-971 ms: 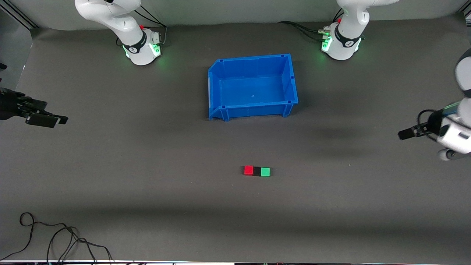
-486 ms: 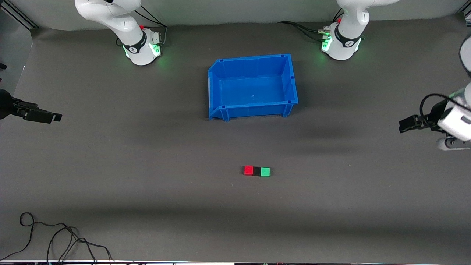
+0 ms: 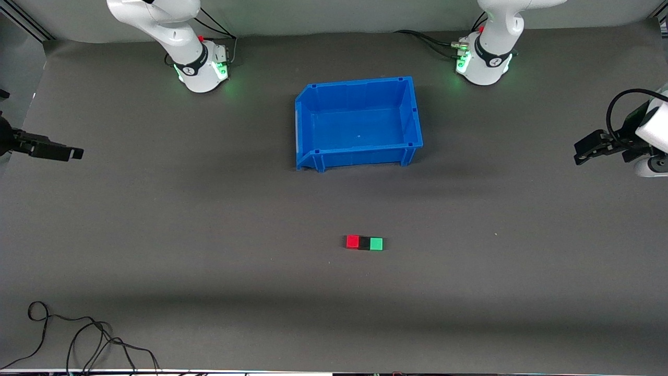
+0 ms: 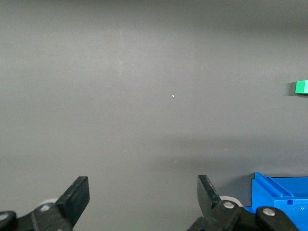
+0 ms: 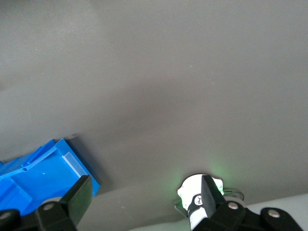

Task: Attach green and red cubes to black cube

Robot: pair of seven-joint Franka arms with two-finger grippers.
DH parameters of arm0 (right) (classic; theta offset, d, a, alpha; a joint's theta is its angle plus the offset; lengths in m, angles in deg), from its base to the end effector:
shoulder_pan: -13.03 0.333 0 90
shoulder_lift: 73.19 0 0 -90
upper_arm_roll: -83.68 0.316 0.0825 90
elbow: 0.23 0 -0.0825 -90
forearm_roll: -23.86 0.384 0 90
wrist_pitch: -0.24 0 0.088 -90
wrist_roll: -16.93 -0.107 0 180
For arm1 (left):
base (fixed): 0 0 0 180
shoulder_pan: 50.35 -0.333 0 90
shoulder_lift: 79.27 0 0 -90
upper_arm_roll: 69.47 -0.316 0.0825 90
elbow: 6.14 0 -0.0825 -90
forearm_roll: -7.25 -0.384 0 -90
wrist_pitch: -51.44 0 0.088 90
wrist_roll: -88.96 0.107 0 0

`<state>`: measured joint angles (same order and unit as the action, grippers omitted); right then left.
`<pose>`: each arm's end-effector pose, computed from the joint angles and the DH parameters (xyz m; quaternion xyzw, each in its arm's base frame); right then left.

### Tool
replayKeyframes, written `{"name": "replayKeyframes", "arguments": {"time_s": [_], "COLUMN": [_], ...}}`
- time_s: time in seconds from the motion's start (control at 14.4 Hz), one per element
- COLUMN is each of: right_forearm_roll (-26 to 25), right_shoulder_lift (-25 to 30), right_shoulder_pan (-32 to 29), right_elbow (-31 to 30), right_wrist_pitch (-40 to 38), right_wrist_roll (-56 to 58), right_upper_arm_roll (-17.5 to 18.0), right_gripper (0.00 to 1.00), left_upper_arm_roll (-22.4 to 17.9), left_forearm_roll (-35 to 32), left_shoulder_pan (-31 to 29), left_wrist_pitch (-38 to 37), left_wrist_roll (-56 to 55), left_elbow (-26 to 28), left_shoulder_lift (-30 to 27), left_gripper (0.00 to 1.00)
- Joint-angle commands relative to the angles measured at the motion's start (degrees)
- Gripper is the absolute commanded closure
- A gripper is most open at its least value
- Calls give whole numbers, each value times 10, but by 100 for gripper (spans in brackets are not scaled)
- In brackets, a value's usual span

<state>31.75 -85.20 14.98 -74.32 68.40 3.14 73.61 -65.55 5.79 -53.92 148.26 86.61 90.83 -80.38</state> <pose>0.5722 -0.0511 0.6066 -0.9715 0.1733 0.1566 0.0411 0.5566 -0.0013 0.5879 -0.9997 -0.0160 -0.0087 0.0131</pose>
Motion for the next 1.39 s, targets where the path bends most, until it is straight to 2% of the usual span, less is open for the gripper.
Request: {"name": "replayKeyframes", "arguments": {"time_s": [0.0, 0.21, 0.35, 0.42, 0.56, 0.76, 1.32], "right_forearm_roll": [-19, -25, -36, -45, -95, -97, -78], "right_shoulder_lift": [75, 130, 136, 138, 144, 137, 145], "right_shoulder_pan": [-4, 1, 3, 2, -3, -3, -3], "right_elbow": [-105, -187, -191, -189, -185, -157, -155], "right_wrist_pitch": [69, 167, 205, 210, 212, 212, 211], "right_wrist_roll": [77, 96, 95, 95, 97, 96, 92], "right_upper_arm_roll": [12, 12, 19, 28, 59, 65, 65], "right_gripper": [0, 0, 0, 0, 0, 0, 0], "left_upper_arm_roll": [-5, -5, -4, -4, -5, -5, -5], "left_forearm_roll": [2, 2, 3, 2, 0, -4, 3], "left_shoulder_pan": [10, 11, 12, 12, 11, 11, 4], "left_wrist_pitch": [-27, -75, -79, -78, -78, -79, -61], "left_wrist_roll": [4, 3, 1, 2, 3, 6, 32], "left_elbow": [-40, -81, -81, -81, -79, -73, -71], "left_shoulder_lift": [23, 46, 47, 48, 48, 48, 48], "left_gripper": [0, 0, 0, 0, 0, 0, 0]}}
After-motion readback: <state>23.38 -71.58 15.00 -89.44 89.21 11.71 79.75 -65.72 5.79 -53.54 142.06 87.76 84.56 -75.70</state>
